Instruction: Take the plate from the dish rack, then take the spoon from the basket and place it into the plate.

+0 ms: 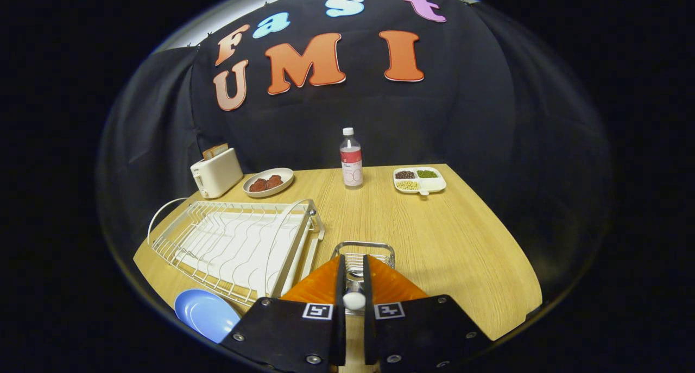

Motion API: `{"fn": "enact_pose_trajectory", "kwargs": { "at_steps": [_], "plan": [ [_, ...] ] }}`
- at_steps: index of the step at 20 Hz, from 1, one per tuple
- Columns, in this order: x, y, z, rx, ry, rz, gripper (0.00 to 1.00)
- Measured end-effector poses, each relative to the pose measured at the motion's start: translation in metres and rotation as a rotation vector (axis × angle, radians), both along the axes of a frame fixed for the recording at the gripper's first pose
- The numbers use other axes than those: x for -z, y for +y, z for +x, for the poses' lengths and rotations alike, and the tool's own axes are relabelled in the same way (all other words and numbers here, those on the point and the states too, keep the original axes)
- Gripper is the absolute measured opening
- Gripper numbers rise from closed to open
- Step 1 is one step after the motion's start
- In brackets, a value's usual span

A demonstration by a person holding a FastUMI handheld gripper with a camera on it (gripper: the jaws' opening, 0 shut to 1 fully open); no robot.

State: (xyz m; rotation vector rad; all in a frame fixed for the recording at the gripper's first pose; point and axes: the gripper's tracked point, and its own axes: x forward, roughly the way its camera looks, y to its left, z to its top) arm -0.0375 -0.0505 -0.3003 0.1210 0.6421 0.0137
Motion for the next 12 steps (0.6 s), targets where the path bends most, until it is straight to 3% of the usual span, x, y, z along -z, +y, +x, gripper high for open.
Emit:
{"fn": "enact_pose_trajectory", "kwargs": {
  "at_steps": [12],
  "plan": [
    [-0.083, 0.013, -0.026, -0.040, -0.081, -0.028, 0.12]
  ]
}}
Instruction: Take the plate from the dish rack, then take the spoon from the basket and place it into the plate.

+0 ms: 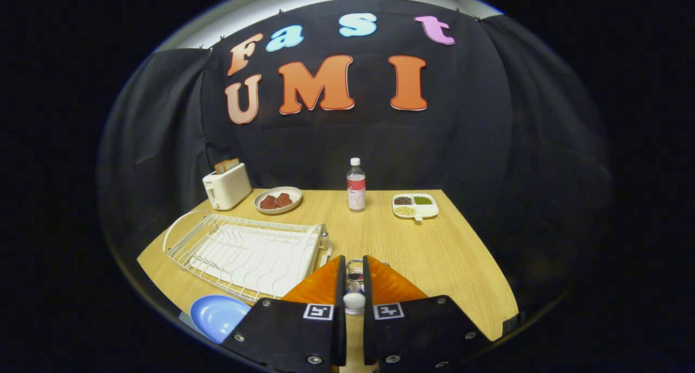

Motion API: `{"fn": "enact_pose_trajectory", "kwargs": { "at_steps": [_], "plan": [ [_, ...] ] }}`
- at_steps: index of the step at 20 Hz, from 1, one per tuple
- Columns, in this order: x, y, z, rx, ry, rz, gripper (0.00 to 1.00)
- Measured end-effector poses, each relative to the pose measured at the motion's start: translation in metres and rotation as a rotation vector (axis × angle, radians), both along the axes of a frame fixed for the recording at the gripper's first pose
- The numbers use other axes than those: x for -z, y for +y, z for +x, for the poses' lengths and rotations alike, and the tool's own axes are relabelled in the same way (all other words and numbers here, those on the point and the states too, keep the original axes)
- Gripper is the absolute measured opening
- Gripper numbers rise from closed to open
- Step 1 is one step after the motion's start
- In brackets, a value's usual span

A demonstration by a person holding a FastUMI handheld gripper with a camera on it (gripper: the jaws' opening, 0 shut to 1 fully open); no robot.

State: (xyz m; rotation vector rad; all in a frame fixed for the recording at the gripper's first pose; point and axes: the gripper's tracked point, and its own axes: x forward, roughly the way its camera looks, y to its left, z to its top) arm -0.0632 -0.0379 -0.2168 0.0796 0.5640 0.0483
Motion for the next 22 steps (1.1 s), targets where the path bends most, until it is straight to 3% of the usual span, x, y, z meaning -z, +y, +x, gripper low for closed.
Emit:
{"fn": "enact_pose_trajectory", "kwargs": {
  "at_steps": [11, 16, 22],
  "plan": [
    [-0.042, 0.081, -0.036, -0.189, -0.038, 0.090, 0.12],
    [-0.035, 0.135, -0.057, -0.318, -0.017, 0.136, 0.12],
    [-0.008, 0.178, -0.076, -0.416, 0.042, 0.171, 0.12]
  ]
}}
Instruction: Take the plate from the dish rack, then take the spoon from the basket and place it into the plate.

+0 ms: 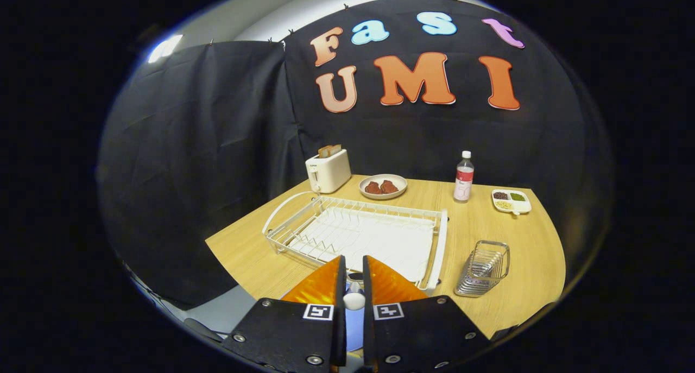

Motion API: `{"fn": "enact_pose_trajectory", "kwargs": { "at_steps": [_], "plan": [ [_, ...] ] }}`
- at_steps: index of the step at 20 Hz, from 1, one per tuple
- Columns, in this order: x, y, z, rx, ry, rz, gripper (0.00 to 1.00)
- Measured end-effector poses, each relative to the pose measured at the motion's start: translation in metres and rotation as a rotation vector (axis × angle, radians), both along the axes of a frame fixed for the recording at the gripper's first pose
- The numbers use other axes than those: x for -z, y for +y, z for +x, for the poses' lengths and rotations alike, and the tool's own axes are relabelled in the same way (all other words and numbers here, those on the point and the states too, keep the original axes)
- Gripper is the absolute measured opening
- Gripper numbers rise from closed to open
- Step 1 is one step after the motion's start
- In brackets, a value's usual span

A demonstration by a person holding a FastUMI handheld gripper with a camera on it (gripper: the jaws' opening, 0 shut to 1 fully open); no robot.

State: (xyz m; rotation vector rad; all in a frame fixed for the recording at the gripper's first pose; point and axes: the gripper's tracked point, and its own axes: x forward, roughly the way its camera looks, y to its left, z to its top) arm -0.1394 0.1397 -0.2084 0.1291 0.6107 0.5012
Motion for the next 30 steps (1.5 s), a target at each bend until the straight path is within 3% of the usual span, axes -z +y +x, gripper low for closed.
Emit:
{"fn": "enact_pose_trajectory", "kwargs": {
  "at_steps": [12, 26, 30],
  "plan": [
    [0.072, 0.031, -0.019, -0.092, 0.087, -0.066, 0.12],
    [0.122, 0.004, -0.030, -0.076, 0.161, -0.206, 0.15],
    [0.124, -0.003, -0.031, -0.049, 0.182, -0.222, 0.22]
  ]
}}
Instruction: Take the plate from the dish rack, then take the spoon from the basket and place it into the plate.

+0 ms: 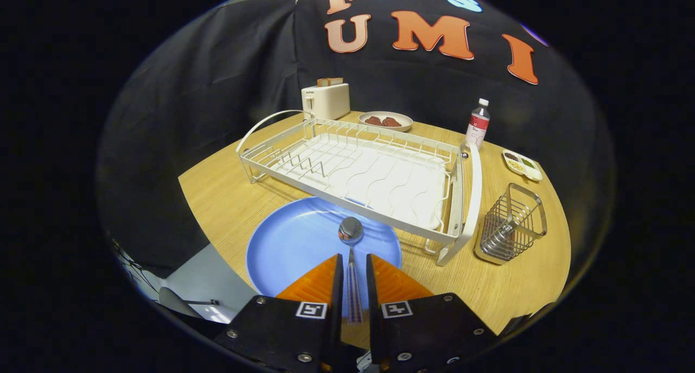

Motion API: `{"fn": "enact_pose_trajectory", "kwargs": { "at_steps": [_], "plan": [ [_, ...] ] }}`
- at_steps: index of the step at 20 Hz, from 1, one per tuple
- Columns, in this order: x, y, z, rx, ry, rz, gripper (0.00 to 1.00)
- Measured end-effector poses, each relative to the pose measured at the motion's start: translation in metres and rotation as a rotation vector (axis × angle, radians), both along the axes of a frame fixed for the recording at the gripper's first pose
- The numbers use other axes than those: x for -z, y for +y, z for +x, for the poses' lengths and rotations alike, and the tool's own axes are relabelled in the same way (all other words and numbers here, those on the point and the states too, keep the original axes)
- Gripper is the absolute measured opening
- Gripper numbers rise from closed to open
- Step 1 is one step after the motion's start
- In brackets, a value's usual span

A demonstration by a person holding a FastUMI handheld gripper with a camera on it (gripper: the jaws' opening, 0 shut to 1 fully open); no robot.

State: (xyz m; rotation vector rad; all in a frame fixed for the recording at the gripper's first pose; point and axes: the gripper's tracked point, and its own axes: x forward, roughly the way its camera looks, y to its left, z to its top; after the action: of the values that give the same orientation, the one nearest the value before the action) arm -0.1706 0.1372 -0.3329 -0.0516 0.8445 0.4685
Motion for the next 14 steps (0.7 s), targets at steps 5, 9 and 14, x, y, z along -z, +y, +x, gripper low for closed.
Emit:
{"fn": "enact_pose_trajectory", "kwargs": {
  "at_steps": [5, 9, 14],
  "plan": [
    [-0.028, -0.014, 0.016, 0.064, -0.052, 0.016, 0.57],
    [-0.078, -0.034, 0.042, 0.117, -0.155, 0.034, 0.71],
    [-0.148, -0.053, 0.071, 0.182, -0.300, 0.079, 0.82]
  ]
}}
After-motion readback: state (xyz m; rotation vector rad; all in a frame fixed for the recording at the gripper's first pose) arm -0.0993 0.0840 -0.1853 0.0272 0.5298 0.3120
